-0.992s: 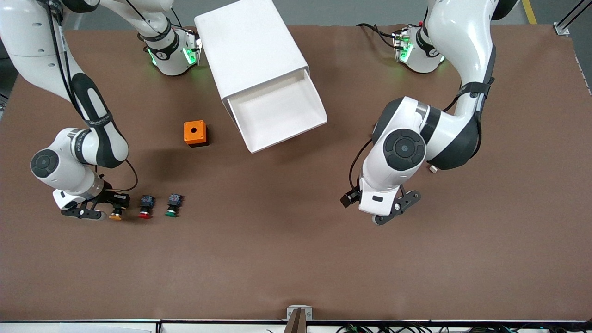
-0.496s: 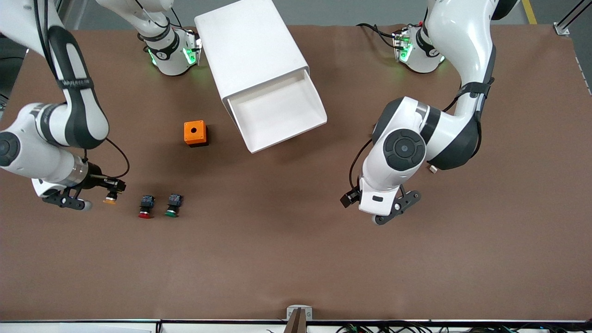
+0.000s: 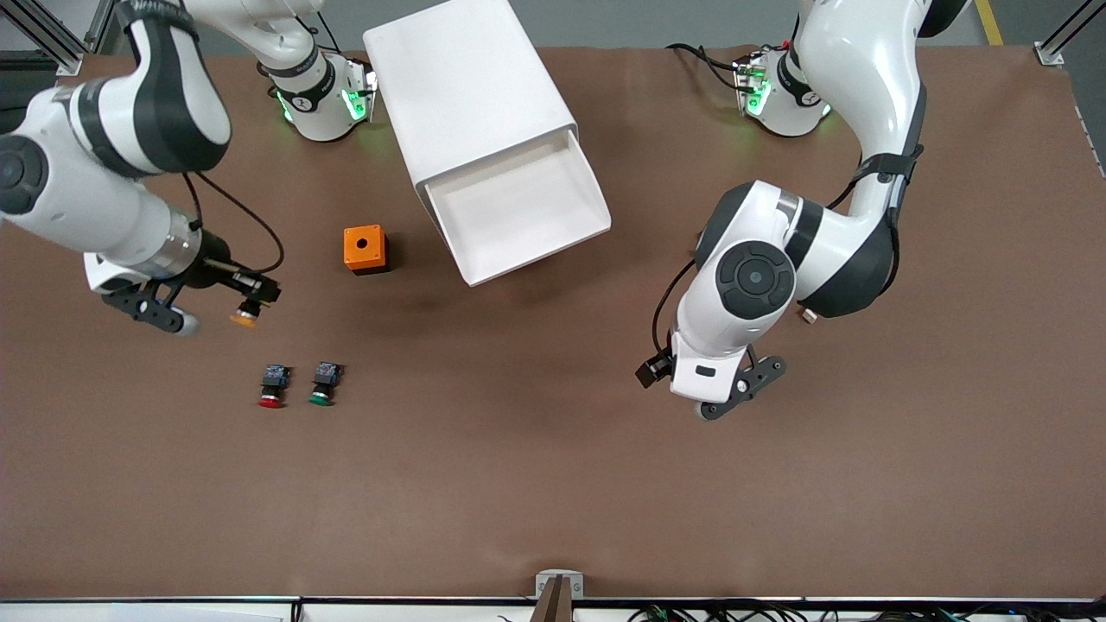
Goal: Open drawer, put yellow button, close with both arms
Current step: 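Carry the yellow button with the right gripper over the open drawer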
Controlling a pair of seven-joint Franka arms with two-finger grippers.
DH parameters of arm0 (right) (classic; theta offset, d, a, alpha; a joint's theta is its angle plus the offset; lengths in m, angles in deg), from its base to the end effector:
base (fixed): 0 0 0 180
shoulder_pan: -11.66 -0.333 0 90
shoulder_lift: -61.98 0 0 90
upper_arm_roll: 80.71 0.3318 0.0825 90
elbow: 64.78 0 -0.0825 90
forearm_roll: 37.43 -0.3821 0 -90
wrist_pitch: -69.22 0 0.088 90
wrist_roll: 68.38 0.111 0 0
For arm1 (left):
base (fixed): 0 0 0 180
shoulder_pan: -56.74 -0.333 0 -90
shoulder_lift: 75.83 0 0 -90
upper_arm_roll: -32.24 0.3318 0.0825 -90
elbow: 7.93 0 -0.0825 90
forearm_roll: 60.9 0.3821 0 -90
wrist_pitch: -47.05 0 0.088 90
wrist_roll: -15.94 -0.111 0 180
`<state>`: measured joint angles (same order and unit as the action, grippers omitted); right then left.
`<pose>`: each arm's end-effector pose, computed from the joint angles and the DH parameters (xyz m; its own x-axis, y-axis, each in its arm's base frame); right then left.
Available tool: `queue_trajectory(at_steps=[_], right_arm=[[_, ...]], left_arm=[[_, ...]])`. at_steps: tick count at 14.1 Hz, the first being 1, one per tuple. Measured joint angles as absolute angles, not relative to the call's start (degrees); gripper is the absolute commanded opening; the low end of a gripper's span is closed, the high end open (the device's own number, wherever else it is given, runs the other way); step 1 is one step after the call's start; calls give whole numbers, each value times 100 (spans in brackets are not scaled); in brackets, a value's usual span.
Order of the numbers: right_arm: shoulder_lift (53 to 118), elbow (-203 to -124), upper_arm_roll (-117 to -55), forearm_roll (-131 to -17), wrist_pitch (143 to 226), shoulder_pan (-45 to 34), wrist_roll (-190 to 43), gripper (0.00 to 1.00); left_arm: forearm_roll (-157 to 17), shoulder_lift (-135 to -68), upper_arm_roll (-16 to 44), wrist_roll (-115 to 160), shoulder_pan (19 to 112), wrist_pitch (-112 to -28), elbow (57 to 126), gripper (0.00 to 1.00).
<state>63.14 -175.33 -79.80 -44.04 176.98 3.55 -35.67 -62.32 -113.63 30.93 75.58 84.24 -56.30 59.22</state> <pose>0.5468 0.0959 0.4821 0.8945 -0.4314 -0.1175 -0.4394 -0.8968 -0.0520 0.6530 -0.3563 0.4125 0.8522 0.5211 -0.0469 0.5215 -0.8532 -0.0049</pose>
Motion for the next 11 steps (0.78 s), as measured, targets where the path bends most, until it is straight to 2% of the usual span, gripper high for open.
queue_trajectory(at_steps=[6, 11], right_arm=[[5742, -17436, -7965, -4426, 17212, -775, -1526, 0], [5646, -17437, -7951, -4402, 17385, -2134, 537, 0]], left_arm=[[-6232, -11363, 3093, 7558, 8424, -5630, 5924, 99], [-6232, -11362, 3092, 7558, 8428, -5630, 5925, 99]])
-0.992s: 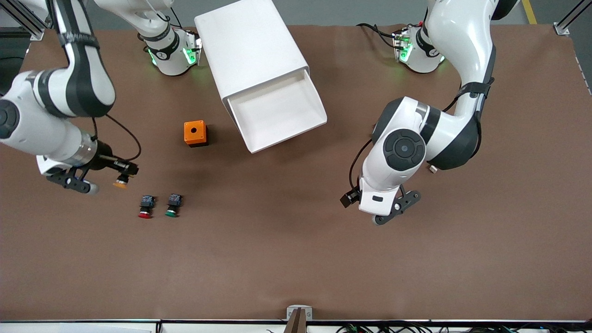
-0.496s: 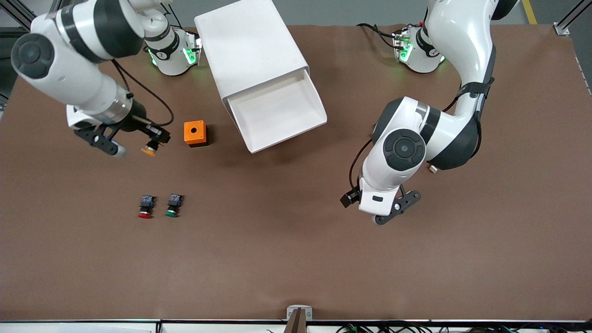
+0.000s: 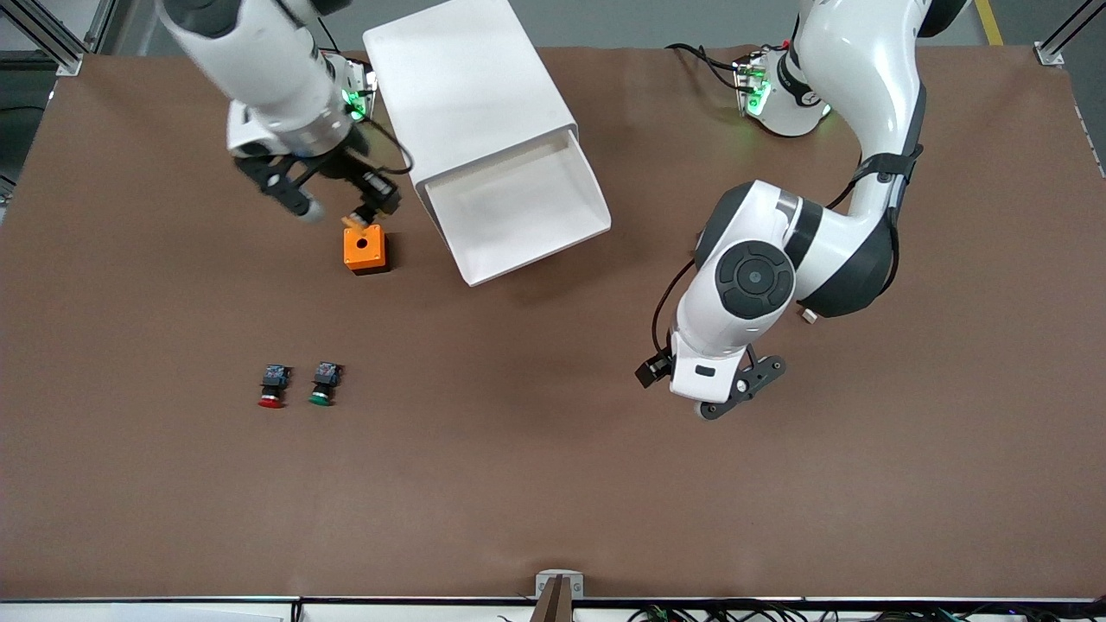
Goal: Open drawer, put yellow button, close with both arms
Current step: 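Carry the yellow button with the right gripper over the open drawer, then lower the yellow button into the drawer and open the right gripper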
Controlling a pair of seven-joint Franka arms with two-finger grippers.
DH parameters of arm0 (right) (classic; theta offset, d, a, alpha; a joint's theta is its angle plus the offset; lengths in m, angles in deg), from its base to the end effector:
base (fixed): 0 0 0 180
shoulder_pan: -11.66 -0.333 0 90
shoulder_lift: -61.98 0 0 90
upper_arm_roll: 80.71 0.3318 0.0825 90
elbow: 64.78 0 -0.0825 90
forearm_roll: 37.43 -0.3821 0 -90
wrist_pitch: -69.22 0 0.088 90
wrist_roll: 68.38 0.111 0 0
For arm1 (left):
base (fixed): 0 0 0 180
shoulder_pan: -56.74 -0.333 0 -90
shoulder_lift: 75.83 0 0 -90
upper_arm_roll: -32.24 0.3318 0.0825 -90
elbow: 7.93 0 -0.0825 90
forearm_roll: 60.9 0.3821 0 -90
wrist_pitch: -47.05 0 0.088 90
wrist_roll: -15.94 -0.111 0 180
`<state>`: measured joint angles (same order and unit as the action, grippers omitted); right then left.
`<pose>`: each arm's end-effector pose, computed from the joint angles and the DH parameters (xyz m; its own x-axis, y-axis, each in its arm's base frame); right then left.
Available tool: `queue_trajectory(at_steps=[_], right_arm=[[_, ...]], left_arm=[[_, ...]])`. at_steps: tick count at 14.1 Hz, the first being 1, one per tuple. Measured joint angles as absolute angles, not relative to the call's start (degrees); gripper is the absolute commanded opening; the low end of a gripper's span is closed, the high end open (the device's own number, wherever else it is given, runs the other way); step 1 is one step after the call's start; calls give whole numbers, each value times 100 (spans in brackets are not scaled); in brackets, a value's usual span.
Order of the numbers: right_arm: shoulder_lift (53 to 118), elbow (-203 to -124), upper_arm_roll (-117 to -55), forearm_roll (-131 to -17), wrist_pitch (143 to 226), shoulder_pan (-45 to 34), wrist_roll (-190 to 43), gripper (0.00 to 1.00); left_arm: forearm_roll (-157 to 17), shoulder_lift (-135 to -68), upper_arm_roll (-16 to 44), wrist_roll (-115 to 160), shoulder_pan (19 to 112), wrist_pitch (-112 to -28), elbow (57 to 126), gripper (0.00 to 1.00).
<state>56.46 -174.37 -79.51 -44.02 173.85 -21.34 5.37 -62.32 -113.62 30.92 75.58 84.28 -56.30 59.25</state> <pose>0.4327 0.3064 0.5487 0.7499 -0.6536 -0.1027 -0.6596 -0.7507 -0.0385 0.6526 -0.3568 0.4124 0.8526 0.5204 -0.0471 0.5208 -0.8537 -0.0052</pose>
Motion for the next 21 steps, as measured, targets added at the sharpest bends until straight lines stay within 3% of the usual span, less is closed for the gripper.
queue_trajectory(at_steps=[10, 17, 21], right_arm=[[6519, -17406, -7953, -3823, 18437, -3928, 3450, 0], [7680, -16414, -7962, -3601, 18460, -4434, 4582, 0], [7956, -16184, -7967, -3596, 18457, -4508, 4689, 0]], left_arm=[[-6232, -11360, 3092, 7558, 8429, -5630, 5925, 99], [-6232, -11360, 3092, 7558, 8432, -5630, 5926, 99], [-6232, -11360, 3092, 7558, 8432, -5630, 5926, 99]])
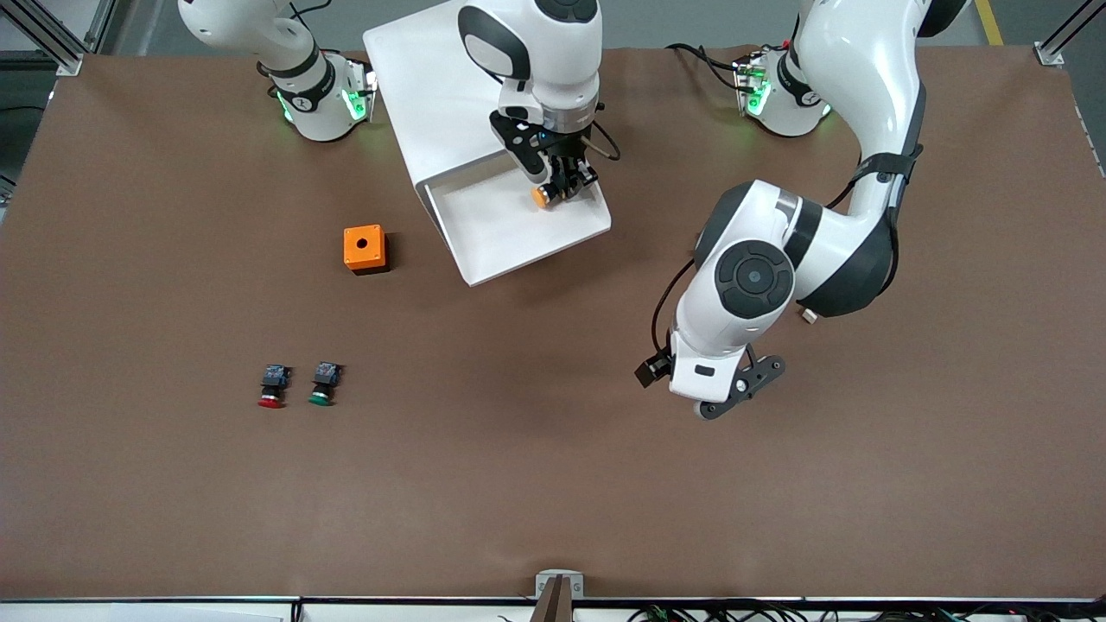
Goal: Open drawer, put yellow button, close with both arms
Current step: 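Lower the yellow button into the drawer and open the right gripper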
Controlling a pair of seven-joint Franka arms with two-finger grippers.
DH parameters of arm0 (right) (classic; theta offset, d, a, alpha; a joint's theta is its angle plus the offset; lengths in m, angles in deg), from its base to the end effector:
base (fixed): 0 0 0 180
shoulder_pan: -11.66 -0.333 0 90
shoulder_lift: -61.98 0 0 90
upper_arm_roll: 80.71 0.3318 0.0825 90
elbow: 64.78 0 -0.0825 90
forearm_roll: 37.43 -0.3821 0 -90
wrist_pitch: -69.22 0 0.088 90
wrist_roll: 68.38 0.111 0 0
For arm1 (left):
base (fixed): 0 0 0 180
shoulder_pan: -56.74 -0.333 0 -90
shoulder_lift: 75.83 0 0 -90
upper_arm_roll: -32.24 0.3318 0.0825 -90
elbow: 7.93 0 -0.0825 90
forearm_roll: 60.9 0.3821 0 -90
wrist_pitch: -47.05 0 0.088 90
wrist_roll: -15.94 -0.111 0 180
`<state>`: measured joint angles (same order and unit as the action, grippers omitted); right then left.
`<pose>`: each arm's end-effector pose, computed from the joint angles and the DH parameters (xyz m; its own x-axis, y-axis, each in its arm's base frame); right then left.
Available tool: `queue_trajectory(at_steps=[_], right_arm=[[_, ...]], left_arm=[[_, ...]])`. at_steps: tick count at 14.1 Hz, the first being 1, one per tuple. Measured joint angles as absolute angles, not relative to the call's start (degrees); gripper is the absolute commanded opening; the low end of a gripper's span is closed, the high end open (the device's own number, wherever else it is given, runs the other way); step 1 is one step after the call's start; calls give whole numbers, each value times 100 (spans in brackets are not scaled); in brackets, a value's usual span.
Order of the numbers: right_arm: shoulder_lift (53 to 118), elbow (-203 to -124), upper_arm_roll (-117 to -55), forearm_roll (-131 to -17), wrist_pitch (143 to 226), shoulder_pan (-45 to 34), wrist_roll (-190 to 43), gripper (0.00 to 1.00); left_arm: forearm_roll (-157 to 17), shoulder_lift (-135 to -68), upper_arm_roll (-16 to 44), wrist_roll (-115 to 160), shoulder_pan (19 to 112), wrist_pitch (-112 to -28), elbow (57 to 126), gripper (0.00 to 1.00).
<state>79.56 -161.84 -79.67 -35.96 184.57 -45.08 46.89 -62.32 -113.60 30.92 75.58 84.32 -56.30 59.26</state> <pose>0.3488 0.5484 0.4302 0.5457 -0.8379 0.0108 -0.8377 -0.5458 -0.0188 0.6523 -0.3572 0.4125 0.8530 0.5198 -0.0470 0.5202 -0.8540 -0.0050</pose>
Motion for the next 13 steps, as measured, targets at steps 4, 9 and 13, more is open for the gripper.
queue_trajectory(at_steps=[4, 9, 13], right_arm=[[7958, -16148, -7984, -3596, 18441, -4509, 4734, 1], [8006, -16143, -7988, -3593, 18429, -4510, 4791, 100], [8007, -16019, -8016, -3582, 18421, -4509, 4794, 100]], left_arm=[[-6232, -11360, 3092, 7558, 8436, -5630, 5926, 99], [-6232, -11360, 3092, 7558, 8443, -5630, 5926, 99], [-6232, -11360, 3091, 7558, 8451, -5630, 5926, 99]])
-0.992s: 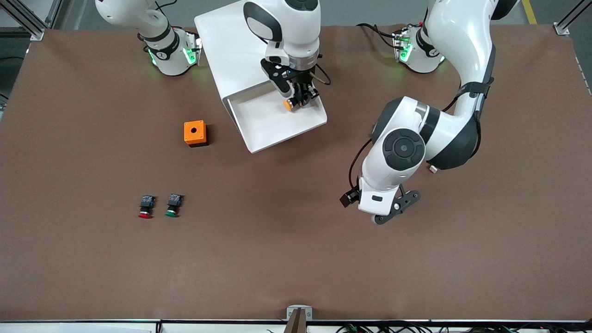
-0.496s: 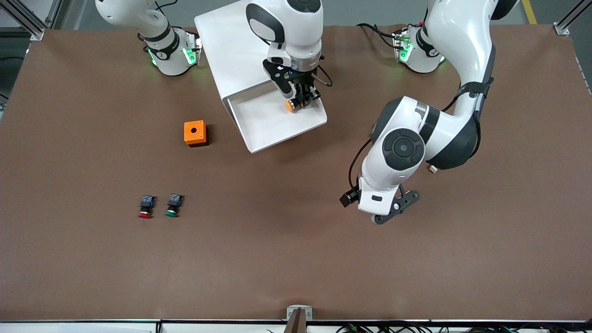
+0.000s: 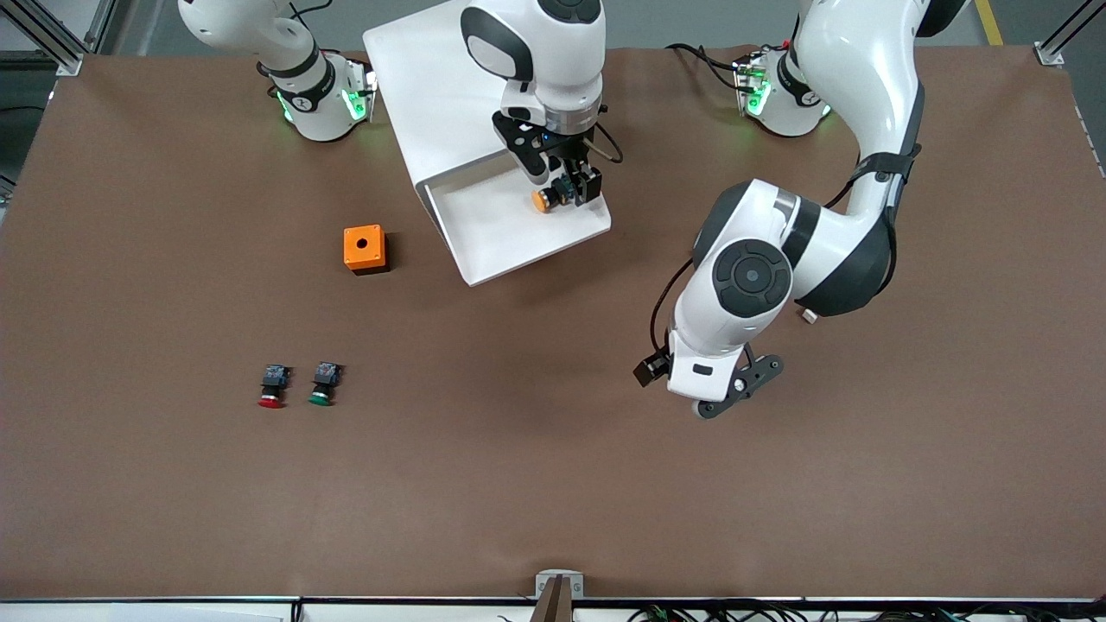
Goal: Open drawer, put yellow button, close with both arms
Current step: 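Lower the yellow button into the drawer and open the right gripper, then withdraw the right gripper while the left gripper reaches the drawer front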
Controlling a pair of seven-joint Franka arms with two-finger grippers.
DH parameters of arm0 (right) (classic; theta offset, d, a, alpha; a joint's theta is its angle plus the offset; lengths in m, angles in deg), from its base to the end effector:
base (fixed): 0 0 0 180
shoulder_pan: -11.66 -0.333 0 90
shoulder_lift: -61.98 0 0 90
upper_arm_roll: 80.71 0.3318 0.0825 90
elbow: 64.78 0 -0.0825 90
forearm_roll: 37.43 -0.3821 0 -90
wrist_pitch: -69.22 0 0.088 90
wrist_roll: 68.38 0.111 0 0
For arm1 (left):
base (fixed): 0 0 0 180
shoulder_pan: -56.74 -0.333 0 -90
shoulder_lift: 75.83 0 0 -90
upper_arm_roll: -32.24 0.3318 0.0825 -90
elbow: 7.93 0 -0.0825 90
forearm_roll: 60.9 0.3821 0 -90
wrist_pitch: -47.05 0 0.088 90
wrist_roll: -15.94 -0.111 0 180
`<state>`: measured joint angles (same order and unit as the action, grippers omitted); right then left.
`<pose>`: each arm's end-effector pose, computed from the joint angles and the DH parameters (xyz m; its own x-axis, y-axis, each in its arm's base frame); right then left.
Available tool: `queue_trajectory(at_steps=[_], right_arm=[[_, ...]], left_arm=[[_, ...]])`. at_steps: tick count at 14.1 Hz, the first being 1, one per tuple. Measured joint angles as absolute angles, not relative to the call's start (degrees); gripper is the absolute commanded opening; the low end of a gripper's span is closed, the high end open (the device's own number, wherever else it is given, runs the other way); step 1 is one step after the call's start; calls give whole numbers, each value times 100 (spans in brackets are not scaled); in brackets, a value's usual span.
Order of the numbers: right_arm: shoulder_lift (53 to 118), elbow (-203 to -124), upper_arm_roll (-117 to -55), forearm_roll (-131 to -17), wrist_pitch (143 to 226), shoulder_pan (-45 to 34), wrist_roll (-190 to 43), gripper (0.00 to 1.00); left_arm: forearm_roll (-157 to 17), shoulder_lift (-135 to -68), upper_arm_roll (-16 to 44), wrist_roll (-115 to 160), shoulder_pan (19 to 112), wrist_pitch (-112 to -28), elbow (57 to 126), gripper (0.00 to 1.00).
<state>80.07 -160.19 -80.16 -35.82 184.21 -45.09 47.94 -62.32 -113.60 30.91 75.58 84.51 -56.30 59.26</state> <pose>0.3562 0.5504 0.4374 0.5240 -0.8517 0.0089 -0.8511 -0.5240 -0.0333 0.6511 -0.3595 0.4125 0.8548 0.5169 -0.0471 0.5172 -0.8558 -0.0050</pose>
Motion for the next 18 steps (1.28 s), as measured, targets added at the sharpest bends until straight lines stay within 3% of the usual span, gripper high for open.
queue_trajectory(at_steps=[8, 18], right_arm=[[8006, -15508, -8135, -3554, 17665, -4169, 3812, 100], [7494, -15049, -8187, -3680, 16100, -2541, 380, 100]], left_arm=[[-6232, -11360, 2807, 7558, 8510, -5627, 5964, 99], [-6232, -11360, 2406, 7558, 8943, -5626, 6163, 99]])
